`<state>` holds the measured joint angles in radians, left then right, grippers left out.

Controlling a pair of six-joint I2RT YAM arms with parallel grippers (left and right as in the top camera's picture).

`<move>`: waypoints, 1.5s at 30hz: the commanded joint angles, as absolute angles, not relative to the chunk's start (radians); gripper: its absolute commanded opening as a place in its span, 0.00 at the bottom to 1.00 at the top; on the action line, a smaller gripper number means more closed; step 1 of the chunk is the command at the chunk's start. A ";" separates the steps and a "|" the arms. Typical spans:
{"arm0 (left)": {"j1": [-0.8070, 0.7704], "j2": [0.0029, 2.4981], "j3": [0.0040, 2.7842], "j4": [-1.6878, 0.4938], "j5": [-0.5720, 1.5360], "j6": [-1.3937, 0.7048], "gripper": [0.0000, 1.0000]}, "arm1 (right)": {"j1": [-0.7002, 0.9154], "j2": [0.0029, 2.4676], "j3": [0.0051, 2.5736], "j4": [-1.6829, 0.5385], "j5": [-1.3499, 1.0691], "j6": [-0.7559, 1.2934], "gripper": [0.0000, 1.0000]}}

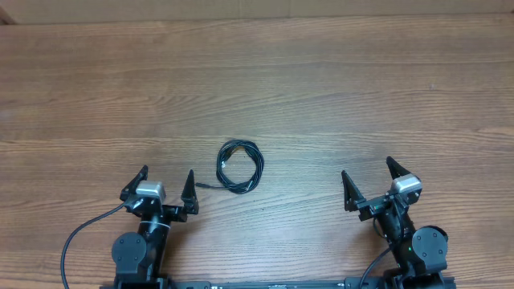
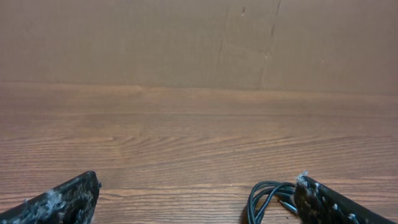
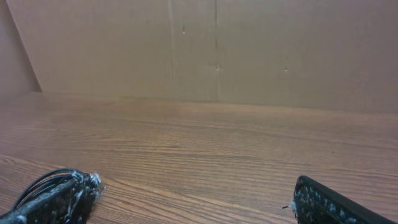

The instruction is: Untangle cables

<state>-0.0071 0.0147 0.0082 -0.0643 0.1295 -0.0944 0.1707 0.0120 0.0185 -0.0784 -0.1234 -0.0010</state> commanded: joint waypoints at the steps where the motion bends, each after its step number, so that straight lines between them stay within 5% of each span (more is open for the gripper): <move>1: -0.013 0.006 0.005 -0.067 0.123 -0.073 1.00 | 0.169 0.003 0.008 -0.073 -0.116 -0.005 1.00; 31: -0.013 0.006 0.005 -0.077 0.013 -0.027 1.00 | 0.169 0.003 0.008 -0.073 -0.116 -0.005 1.00; 45: -0.013 0.006 0.033 -0.045 0.234 -0.150 1.00 | 0.169 0.003 0.008 -0.073 -0.116 -0.005 1.00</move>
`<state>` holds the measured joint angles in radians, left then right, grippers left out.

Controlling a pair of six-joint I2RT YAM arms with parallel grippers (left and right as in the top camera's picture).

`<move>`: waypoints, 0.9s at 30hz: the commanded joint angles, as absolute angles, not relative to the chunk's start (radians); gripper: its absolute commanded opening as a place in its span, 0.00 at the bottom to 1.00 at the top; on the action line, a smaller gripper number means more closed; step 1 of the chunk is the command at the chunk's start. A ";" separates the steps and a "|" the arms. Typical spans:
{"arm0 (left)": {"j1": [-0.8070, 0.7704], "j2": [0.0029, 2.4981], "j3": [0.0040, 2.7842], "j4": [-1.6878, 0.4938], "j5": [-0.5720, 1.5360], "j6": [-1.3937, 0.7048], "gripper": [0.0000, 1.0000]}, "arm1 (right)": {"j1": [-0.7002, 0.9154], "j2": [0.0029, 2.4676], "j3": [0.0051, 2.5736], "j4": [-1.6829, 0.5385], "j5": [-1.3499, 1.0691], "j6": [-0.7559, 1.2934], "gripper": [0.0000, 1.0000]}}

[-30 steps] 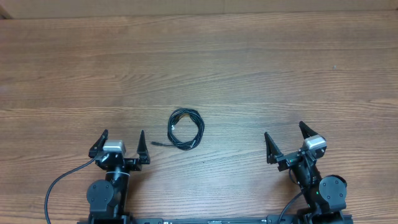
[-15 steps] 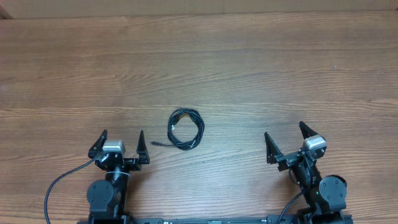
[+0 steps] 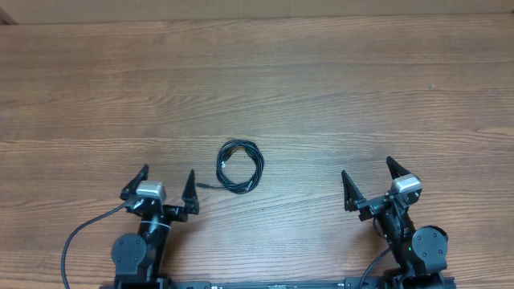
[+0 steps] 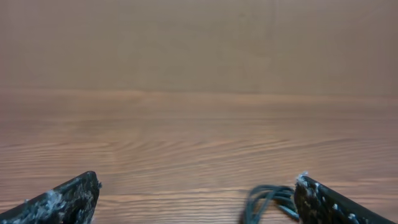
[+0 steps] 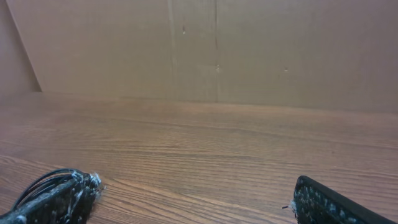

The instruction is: Untangle cables

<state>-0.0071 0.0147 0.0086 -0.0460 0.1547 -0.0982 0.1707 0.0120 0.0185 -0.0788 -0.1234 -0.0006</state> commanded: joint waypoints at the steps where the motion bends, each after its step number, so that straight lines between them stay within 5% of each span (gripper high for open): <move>1: -0.013 0.006 0.044 -0.048 0.234 -0.166 1.00 | 0.169 0.003 0.008 -0.073 -0.116 -0.005 1.00; 18: -0.013 0.023 0.332 -0.321 0.238 -0.210 1.00 | 0.169 0.003 0.008 -0.073 -0.116 -0.005 1.00; 27: -0.013 0.359 0.781 -0.648 0.291 -0.080 1.00 | 0.169 0.003 0.008 -0.073 -0.116 -0.005 1.00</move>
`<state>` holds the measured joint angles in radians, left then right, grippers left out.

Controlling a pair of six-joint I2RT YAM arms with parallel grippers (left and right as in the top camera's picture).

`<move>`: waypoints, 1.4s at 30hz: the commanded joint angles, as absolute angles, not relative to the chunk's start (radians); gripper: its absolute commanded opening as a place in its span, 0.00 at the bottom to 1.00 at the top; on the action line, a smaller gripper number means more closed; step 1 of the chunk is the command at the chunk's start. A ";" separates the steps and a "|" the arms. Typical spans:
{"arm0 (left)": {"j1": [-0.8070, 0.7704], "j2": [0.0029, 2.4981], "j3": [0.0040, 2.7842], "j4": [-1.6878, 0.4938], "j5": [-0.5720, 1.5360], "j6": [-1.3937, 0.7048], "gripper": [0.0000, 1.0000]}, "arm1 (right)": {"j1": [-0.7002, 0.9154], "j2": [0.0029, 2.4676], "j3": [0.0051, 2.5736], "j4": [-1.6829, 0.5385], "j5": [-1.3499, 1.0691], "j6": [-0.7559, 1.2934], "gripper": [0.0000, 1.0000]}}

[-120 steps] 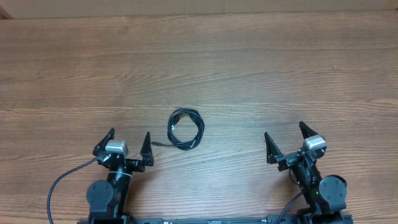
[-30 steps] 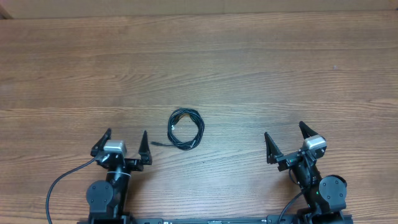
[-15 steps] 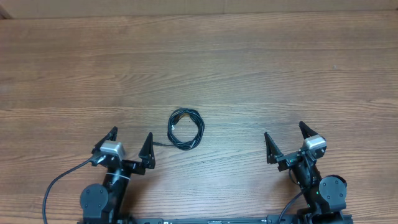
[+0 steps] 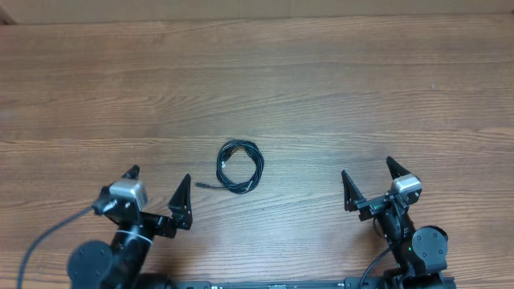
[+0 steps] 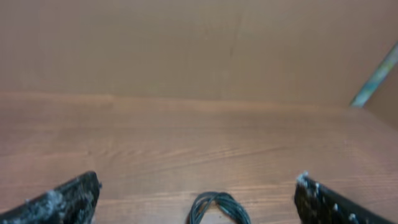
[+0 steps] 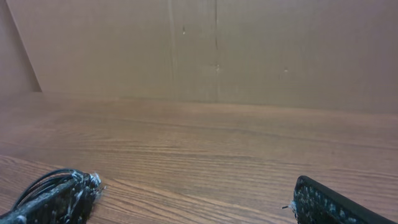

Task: Untangle cables
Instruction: 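Raise the left arm and move its gripper above the black cable coil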

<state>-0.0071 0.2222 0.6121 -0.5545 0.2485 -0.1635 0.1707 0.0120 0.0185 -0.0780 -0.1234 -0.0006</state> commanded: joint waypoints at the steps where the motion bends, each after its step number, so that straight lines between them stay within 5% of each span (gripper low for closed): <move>1: -0.013 0.413 0.841 -0.702 0.294 -0.070 0.99 | 0.169 0.003 0.008 -0.073 -0.116 -0.005 1.00; 11: -0.013 0.946 1.404 -1.121 0.438 -0.044 1.00 | 0.169 0.003 0.008 -0.073 -0.116 -0.005 1.00; 22: -0.013 1.260 1.622 -1.235 0.673 -0.049 1.00 | 0.169 0.003 0.008 -0.073 -0.116 -0.005 1.00; 23: -0.013 1.278 1.622 -1.243 0.673 -0.048 0.73 | 0.169 0.003 0.008 -0.073 -0.116 -0.005 1.00; 24: -0.013 1.295 1.622 -1.255 0.672 -0.047 0.16 | 0.169 0.003 0.008 -0.073 -0.116 -0.005 1.00; 25: -0.013 1.316 1.622 -1.275 0.673 -0.048 0.04 | 0.169 0.003 0.008 -0.073 -0.116 -0.005 1.00; 42: -0.014 1.568 1.520 -1.312 0.673 -0.048 0.04 | 0.169 0.003 0.008 -0.073 -0.116 -0.005 1.00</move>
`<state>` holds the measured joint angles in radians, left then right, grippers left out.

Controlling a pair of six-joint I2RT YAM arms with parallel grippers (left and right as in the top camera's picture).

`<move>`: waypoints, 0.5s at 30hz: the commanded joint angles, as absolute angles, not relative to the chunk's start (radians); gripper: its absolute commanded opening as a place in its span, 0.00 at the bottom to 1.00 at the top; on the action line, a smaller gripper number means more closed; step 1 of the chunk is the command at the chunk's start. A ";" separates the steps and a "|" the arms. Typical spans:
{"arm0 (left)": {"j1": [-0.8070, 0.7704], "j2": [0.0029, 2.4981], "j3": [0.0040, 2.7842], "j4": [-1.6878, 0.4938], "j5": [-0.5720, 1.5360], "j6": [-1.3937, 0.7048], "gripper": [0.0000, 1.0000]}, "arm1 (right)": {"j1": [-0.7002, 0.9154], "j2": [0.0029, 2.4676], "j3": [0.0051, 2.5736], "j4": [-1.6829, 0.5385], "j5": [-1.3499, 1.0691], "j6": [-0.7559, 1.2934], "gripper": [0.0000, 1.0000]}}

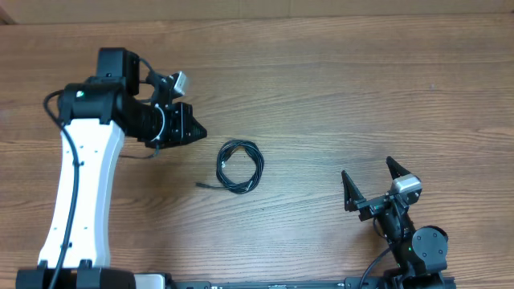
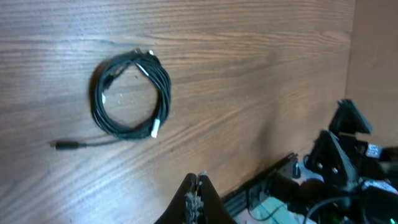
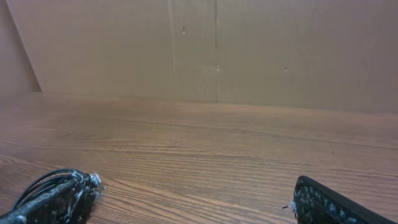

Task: Untangle cables
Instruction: 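Raise the left arm and move its gripper above the black cable coil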

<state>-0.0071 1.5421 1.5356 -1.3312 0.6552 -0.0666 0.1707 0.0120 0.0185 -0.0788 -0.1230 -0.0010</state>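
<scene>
A black cable coil [image 1: 239, 166] lies mid-table, one loose plug end [image 1: 201, 185] trailing to its left. My left gripper [image 1: 195, 132] is shut on nothing, held above the table just up and left of the coil. The left wrist view looks down on the coil [image 2: 130, 96] and its plug end [image 2: 62, 145], beyond the closed fingertips [image 2: 198, 183]. My right gripper [image 1: 369, 178] rests open near the front edge, right of the coil. In the right wrist view that gripper [image 3: 196, 199] has nothing between its fingers, and a bit of the coil [image 3: 43, 180] shows behind the left finger.
The wooden table [image 1: 337, 80] carries nothing else. A cardboard wall [image 3: 217, 50] stands behind it. In the left wrist view the right arm [image 2: 342, 149] and the robot base sit at the table's front edge.
My left arm has left the front edge and now reaches over the table up and left of the coil. Its gripper, open then, is shut. The right arm and coil are unchanged.
Both grippers first rested open at the front edge, the coil between them. The left gripper then sat further left, turned with the coil centred between its fingers. Now it is raised over the table and shut. The right gripper and the coil kept their places.
</scene>
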 commanded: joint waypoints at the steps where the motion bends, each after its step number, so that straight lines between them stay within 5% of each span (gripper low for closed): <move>1: -0.014 1.579 1.520 -1.298 0.670 -0.048 0.04 | 0.169 0.003 0.008 -0.073 -0.116 -0.005 1.00; 15: -0.115 1.773 1.520 -1.116 0.639 -0.048 0.04 | 0.169 0.003 0.008 -0.073 -0.116 -0.005 1.00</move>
<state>-0.0799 1.7237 1.5280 -1.1381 0.6453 -0.0669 0.1707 0.0120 0.0185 -0.0784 -0.1230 -0.0010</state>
